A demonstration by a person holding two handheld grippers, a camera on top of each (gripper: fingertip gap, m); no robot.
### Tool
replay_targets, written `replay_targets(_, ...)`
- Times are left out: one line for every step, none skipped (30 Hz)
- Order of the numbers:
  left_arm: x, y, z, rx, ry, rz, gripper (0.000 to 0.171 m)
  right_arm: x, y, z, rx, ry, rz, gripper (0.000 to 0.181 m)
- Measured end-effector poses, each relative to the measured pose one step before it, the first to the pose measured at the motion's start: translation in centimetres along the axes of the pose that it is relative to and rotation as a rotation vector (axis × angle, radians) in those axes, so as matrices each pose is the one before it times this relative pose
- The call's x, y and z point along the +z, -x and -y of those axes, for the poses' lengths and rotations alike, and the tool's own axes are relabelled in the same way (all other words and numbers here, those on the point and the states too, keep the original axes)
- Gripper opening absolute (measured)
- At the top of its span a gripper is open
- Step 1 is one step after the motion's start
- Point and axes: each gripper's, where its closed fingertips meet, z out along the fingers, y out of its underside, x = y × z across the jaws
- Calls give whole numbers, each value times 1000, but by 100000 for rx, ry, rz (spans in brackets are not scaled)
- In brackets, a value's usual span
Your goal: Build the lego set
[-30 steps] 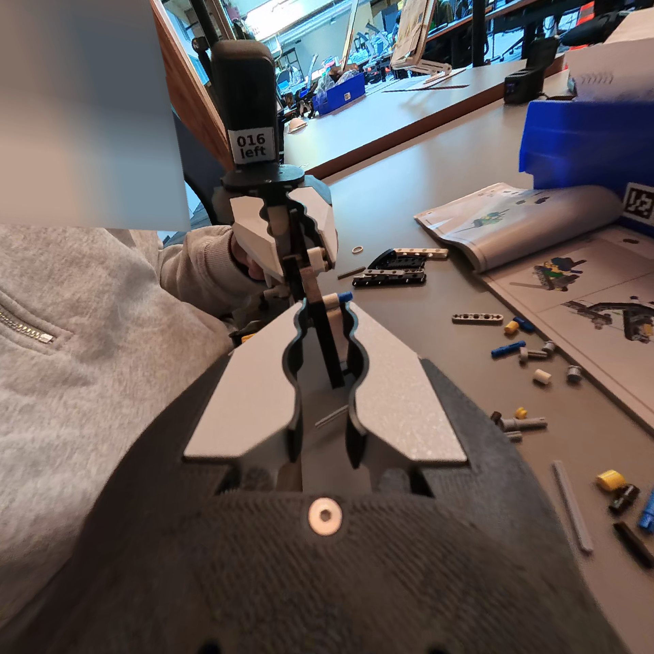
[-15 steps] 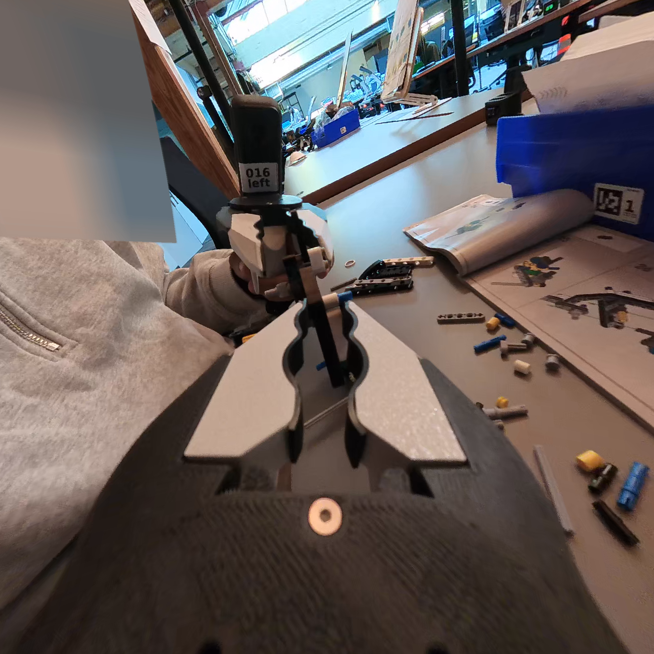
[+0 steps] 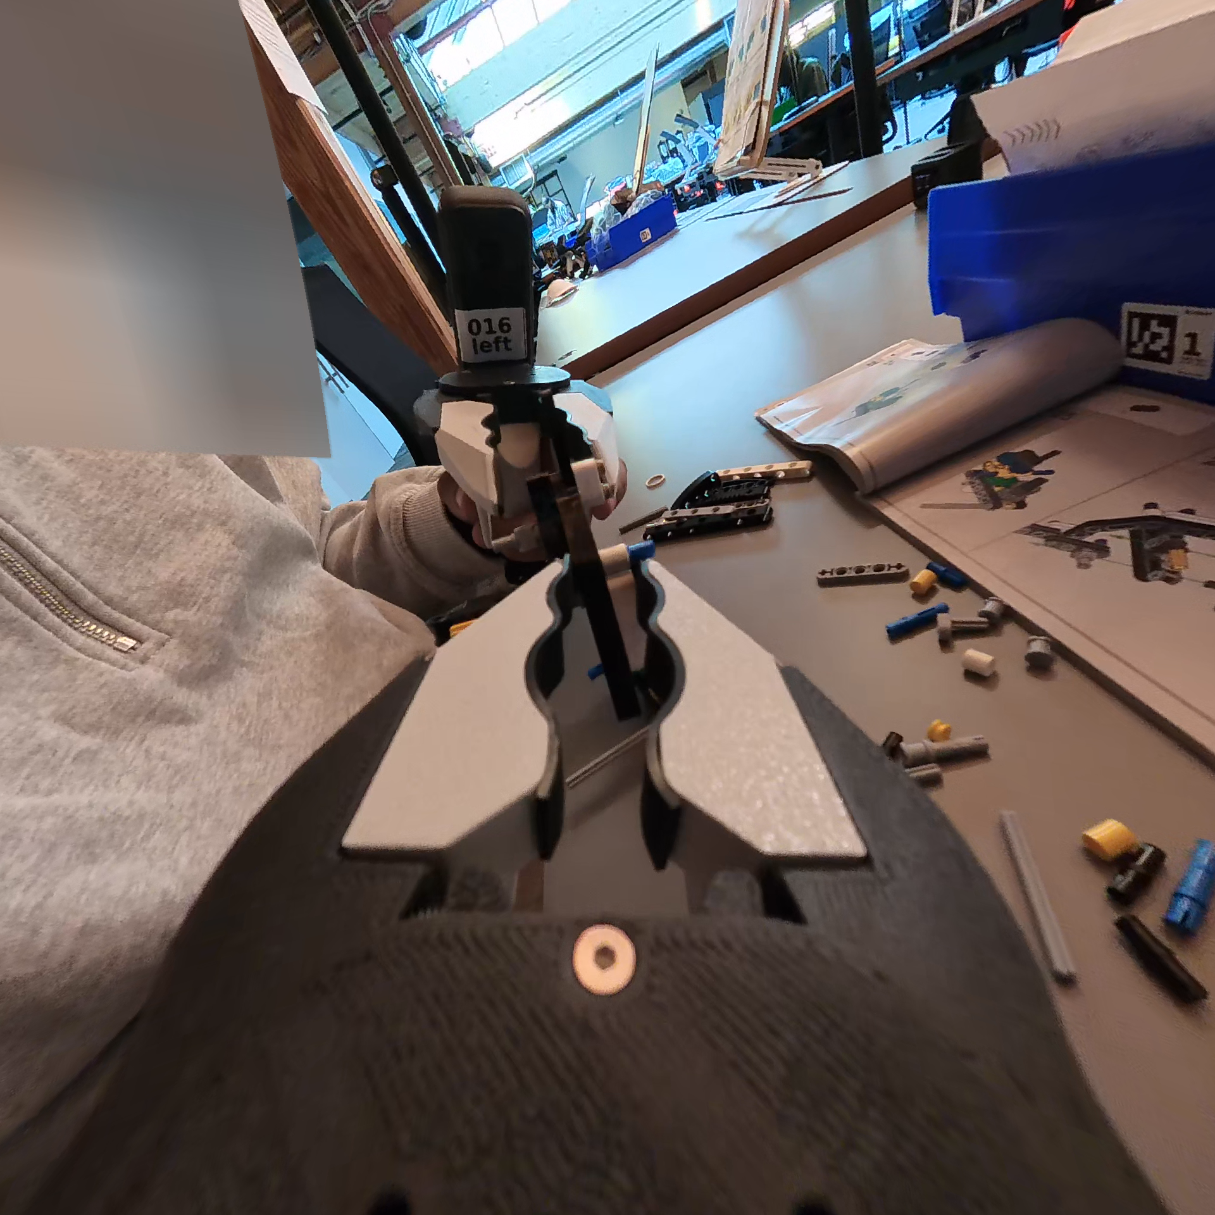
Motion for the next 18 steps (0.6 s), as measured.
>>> replay_targets(-21,45,6,-138,-112,6,35,14,3,-17,81,85,53,17)
replay_targets(-17,43,-9,-119,-113,45,35,-8,-9,11,46,-66,-44,17)
replay_targets(-32,29,-3,-113,-106,-14,35,-24,-26,33,4,-162,-155,17)
replay_targets(-13,12,-8,-126,-67,-111,35,-47,-22,49,23,-286,-134,17)
replay_targets(-5,6,0,-114,-69,-87,35,-52,-11,76,102,-438,13,17)
replay_targets(4,1,15,-49,-161,-39,35,-49,-20,57,200,-379,40,17)
replay_targets(-13,-11,14,30,-193,-94,34,-37,-33,27,129,-193,-98,17)
replay_targets(-2,-1,0,60,-144,-83,34,-35,-25,20,-23,-136,-120,17)
replay_targets(-27,17,1,141,-184,37,34,-27,9,25,19,-240,134,17)
replay_targets(-29,33,14,127,-375,24,34,-29,35,52,174,-310,332,17)
replay_targets(-46,20,23,-156,-453,-247,34,-29,9,33,144,-261,134,17)
replay_targets(-54,3,14,-533,-450,-540,34,-30,-22,20,-68,-199,-46,17)
replay_targets(-72,38,53,-864,-672,-558,34,-31,15,34,-146,-274,145,17)
replay_targets(-93,52,74,-1051,-867,-567,35,-41,41,79,-54,-500,336,17)
replay_targets(-114,60,113,-1076,-1037,-517,34,-45,36,98,-117,-720,319,17)
replay_targets(-119,72,147,-993,-1112,-432,34,-62,37,124,-326,-840,245,17)
replay_targets(-135,63,160,-775,-1136,-377,34,-75,35,135,-418,-932,236,17)
replay_targets(-144,87,158,-559,-1157,-203,34,-88,34,148,-323,-966,279,17)
